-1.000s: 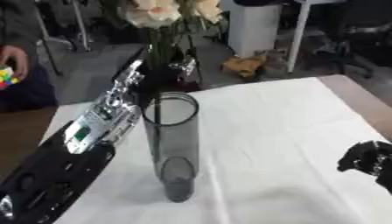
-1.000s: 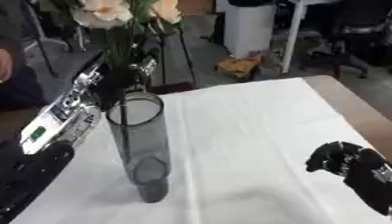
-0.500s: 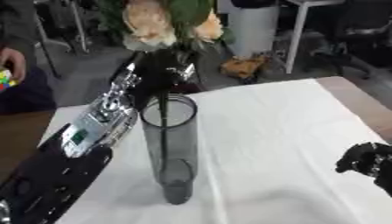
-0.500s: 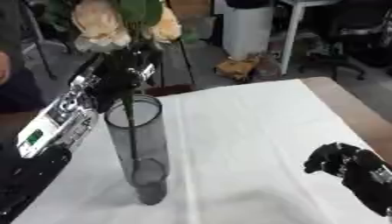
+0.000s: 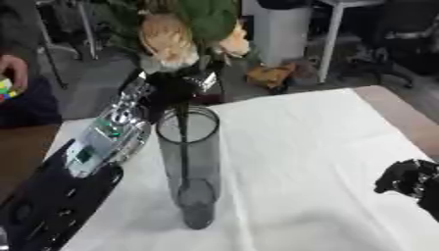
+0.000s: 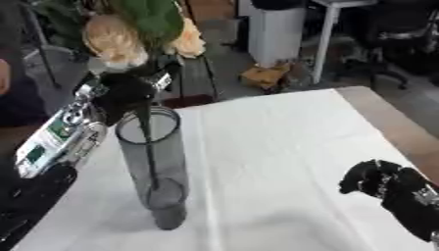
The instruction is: Arrange flowers into the vase.
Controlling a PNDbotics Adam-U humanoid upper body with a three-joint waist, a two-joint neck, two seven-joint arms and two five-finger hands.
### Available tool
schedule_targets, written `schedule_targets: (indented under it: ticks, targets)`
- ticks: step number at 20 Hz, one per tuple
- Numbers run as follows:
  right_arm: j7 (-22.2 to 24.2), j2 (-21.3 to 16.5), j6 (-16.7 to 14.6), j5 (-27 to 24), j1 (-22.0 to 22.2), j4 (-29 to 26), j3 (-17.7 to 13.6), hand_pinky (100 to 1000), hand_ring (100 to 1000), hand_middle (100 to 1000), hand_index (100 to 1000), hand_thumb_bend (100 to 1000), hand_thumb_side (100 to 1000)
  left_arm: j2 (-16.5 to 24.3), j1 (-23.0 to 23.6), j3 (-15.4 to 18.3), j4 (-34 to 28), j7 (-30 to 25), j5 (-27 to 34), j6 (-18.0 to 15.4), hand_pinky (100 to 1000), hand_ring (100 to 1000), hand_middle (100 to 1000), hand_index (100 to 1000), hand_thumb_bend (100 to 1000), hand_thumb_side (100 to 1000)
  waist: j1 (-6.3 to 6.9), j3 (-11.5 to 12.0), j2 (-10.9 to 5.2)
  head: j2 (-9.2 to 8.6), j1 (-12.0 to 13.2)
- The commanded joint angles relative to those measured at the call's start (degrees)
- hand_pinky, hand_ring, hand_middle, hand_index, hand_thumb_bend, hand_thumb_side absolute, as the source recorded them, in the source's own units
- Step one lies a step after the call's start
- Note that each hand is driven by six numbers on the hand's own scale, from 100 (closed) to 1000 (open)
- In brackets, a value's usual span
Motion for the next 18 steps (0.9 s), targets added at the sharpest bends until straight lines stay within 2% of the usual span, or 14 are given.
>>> schedule_targets:
  ticks: [1,6,11,15,18]
  targets:
    - [0.05,-0.71,-0.08,0.39,-0.54,-0.52,-0.58,681,665,598,668,733,744,2.48,-0.65,0.67,-1.19,-1.14,-0.73,0.8,595,520,327,699,286,124,0.32,0.15,-0.82,-0.67,-0.34]
    - [0.05,-0.68,0.04,0.4,-0.56,-0.61,-0.61,681,665,598,668,734,743,3.27,0.1,1.44,-1.96,-3.31,-1.31,3.35,595,522,327,696,271,125,0.38,0.29,-0.85,-0.81,-0.55]
    - [0.05,-0.65,0.0,0.36,-0.58,-0.61,-0.64,681,665,598,668,735,742,3.06,0.68,1.5,-2.41,-1.68,0.47,1.93,594,516,321,686,264,121,0.27,0.21,-0.8,-0.88,-0.63]
    - [0.04,-0.65,0.03,0.39,-0.62,-0.62,-0.66,681,665,598,668,734,743,3.29,1.44,1.28,-3.42,-1.66,0.71,2.08,601,526,329,694,298,146,0.37,0.27,-0.69,-0.91,-0.76]
    - [0.05,-0.64,0.06,0.41,-0.66,-0.67,-0.68,681,664,598,668,734,742,3.51,2.22,1.17,-3.64,-1.7,0.03,2.52,609,536,338,702,376,201,0.4,0.36,-0.62,-0.97,-0.92]
